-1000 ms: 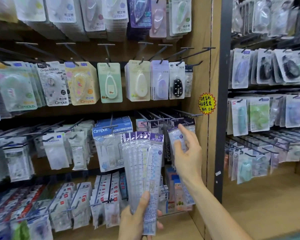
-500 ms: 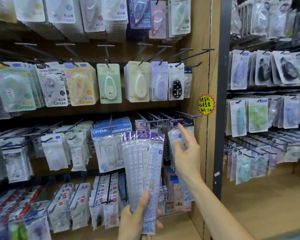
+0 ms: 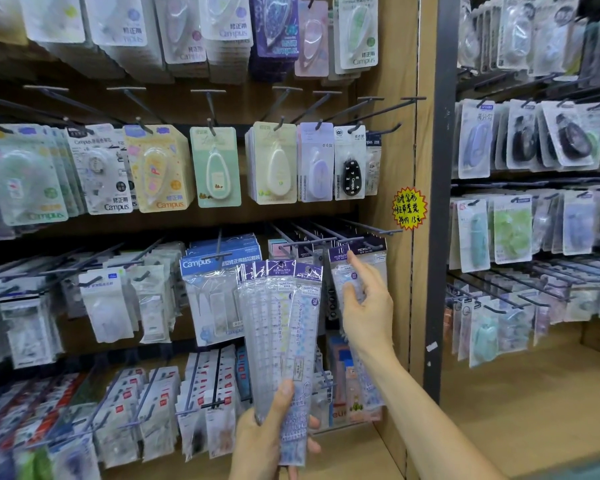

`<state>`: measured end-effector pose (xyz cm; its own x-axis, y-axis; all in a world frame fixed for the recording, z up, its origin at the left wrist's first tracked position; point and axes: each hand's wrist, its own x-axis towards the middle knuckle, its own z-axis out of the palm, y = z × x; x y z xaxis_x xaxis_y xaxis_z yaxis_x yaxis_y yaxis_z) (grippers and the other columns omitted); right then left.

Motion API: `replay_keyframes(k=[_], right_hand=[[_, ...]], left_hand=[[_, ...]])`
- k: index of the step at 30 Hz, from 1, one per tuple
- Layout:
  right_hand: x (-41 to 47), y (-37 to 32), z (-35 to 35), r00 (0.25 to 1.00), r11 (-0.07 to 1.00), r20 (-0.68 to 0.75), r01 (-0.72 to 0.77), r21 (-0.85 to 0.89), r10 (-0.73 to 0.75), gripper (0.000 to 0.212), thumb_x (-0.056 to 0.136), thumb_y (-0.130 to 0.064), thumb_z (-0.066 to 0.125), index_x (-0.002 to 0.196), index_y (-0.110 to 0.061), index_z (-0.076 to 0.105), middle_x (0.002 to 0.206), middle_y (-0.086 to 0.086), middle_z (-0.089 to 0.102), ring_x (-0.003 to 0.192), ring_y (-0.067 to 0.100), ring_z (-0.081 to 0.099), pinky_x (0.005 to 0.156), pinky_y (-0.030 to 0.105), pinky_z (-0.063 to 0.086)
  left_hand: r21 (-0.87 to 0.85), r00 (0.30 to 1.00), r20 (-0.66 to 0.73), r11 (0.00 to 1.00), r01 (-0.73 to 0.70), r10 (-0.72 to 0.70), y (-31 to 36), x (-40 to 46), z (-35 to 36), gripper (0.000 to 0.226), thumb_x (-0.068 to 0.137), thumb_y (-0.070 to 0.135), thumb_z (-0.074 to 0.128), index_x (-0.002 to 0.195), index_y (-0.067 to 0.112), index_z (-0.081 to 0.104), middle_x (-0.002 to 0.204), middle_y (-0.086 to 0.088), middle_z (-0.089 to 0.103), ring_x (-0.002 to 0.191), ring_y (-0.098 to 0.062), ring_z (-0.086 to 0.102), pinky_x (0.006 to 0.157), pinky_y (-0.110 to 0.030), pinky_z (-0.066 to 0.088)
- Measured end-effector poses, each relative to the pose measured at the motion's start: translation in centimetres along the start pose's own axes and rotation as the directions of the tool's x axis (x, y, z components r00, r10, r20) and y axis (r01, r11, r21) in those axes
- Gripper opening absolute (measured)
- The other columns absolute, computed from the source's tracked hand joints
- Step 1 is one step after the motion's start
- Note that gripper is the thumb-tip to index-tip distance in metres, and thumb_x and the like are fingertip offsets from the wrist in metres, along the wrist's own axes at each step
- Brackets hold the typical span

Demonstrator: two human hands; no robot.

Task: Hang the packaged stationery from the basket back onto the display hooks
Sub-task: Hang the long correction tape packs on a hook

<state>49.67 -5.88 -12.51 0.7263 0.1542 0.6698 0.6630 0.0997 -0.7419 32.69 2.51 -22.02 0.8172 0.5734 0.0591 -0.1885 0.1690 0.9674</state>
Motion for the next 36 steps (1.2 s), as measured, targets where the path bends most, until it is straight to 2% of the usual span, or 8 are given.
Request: replay_keyframes(k=[6, 12, 18, 20, 23, 28, 33, 36], right_hand=[[-0.1, 0.3, 0.0, 0.999, 0.995, -0.033, 0.003, -0.098, -0.006, 0.054, 0.104, -0.002, 0.048, 0.151, -0.028, 0.047, 0.116, -0.005, 0.05, 0.099, -0.005, 0.052, 0.08, 0.003, 0.042], [2.0, 1.0, 1.8, 0.998, 0.977, 0.036, -0.047, -0.207, 0.055, 0.051, 0.104, -0.002, 0.046, 0.151, -0.021, 0.048, 0.121, -0.001, 0.046, 0.101, 0.012, 0.053, 0.097, 0.031, 0.049], [2.7, 0.1, 3.0, 0.988, 0.958, 0.06, -0.123, -0.261, 0.143, 0.04, 0.106, -0.014, 0.048, 0.143, -0.02, 0.059, 0.136, 0.005, 0.053, 0.122, 0.021, 0.055, 0.1, 0.023, 0.038], [0.3, -0.1, 2.0, 0.986, 0.985, -0.03, -0.163, -0.06, 0.162, 0.031, 0.104, -0.038, 0.051, 0.122, -0.026, 0.073, 0.125, -0.001, 0.067, 0.12, 0.018, 0.061, 0.106, 0.035, 0.045], [-2.4, -1.2, 1.0, 0.953, 0.888, 0.105, -0.303, 0.345, 0.285, 0.032, 0.098, -0.051, 0.06, 0.095, -0.025, 0.079, 0.1, -0.001, 0.079, 0.101, 0.022, 0.073, 0.094, 0.043, 0.056], [-1.1, -1.5, 0.9, 0.928, 0.833, 0.008, -0.338, 0.439, 0.372, 0.016, 0.097, -0.027, 0.069, 0.096, -0.012, 0.075, 0.092, 0.004, 0.077, 0.09, 0.021, 0.069, 0.086, 0.038, 0.055], [1.1, -0.9, 0.1, 0.915, 0.816, -0.052, -0.331, 0.475, 0.401, 0.02, 0.1, -0.022, 0.064, 0.096, -0.004, 0.072, 0.085, 0.005, 0.07, 0.084, 0.022, 0.061, 0.083, 0.037, 0.05], [2.3, -1.1, 0.2, 0.917, 0.862, -0.087, -0.33, 0.384, 0.39, 0.022, 0.099, -0.026, 0.066, 0.092, -0.008, 0.076, 0.085, 0.006, 0.074, 0.081, 0.017, 0.065, 0.078, 0.031, 0.052]], left_hand=[[0.0, 1.0, -0.009, 1.0, 0.004, -0.004, 0.4, 0.0, 0.1, 0.048, 0.087, 0.041, 0.067, 0.113, 0.0, 0.068, 0.086, -0.035, 0.073, 0.061, -0.04, 0.071, 0.057, -0.044, 0.065], [0.012, 1.0, 0.004, 1.0, -0.007, 0.007, 1.0, -0.1, 0.3, 0.049, 0.086, 0.044, 0.067, 0.107, 0.0, 0.071, 0.084, -0.032, 0.075, 0.057, -0.036, 0.072, 0.043, -0.037, 0.058], [-0.012, 1.0, 0.021, 1.0, -0.016, 0.016, 1.7, -0.5, 0.8, 0.05, 0.088, 0.045, 0.067, 0.11, 0.0, 0.07, 0.087, -0.034, 0.074, 0.056, -0.035, 0.07, 0.033, -0.028, 0.05], [-0.018, 1.0, 0.006, 1.0, -0.011, 0.011, 1.5, -0.4, 0.9, 0.048, 0.089, 0.044, 0.067, 0.11, 0.001, 0.071, 0.087, -0.033, 0.074, 0.056, -0.034, 0.07, 0.033, -0.026, 0.049], [-0.018, 1.0, -0.001, 1.0, -0.003, 0.003, 1.3, -0.2, 1.4, 0.049, 0.086, 0.045, 0.07, 0.111, 0.002, 0.071, 0.086, -0.03, 0.076, 0.057, -0.034, 0.071, 0.036, -0.027, 0.051], [0.043, 0.999, -0.038, 0.999, 0.015, -0.014, 0.8, 0.4, 2.4, 0.058, 0.08, 0.052, 0.07, 0.105, -0.001, 0.075, 0.082, -0.027, 0.077, 0.064, -0.037, 0.075, 0.043, -0.031, 0.055], [0.176, 0.991, -0.126, 0.984, -0.031, 0.054, 1.0, 0.0, 2.3, 0.03, 0.084, 0.052, 0.07, 0.092, 0.024, 0.073, 0.054, -0.004, 0.071, 0.043, -0.021, 0.066, 0.042, -0.031, 0.054], [0.157, 0.991, -0.127, 0.988, -0.016, 0.036, 0.4, -0.1, 2.1, 0.047, 0.078, 0.055, 0.068, 0.101, 0.014, 0.075, 0.077, -0.009, 0.081, 0.064, -0.029, 0.078, 0.04, -0.028, 0.052]])
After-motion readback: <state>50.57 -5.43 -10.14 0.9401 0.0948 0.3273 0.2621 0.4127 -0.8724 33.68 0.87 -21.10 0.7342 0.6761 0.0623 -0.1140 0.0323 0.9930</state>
